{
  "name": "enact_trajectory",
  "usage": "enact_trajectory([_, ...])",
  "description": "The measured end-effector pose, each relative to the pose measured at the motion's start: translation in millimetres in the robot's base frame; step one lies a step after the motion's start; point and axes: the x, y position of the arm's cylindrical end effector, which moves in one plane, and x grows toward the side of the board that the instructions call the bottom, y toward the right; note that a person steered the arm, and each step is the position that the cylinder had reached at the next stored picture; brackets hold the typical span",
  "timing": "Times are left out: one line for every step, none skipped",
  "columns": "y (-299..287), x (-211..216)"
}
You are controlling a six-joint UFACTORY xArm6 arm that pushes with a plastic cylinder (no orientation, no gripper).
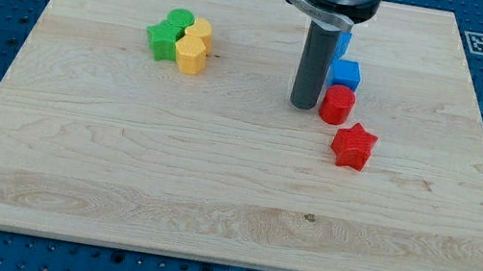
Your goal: Nudge the blue triangle right a bit
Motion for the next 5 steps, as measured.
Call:
enact_trajectory([9.2,0.0])
enact_trajectory([17.7,0.0])
enact_trajectory([20.5,0.0])
enact_trajectory([10.3,-5.8])
enact_trajectory([-4.3,-25.9])
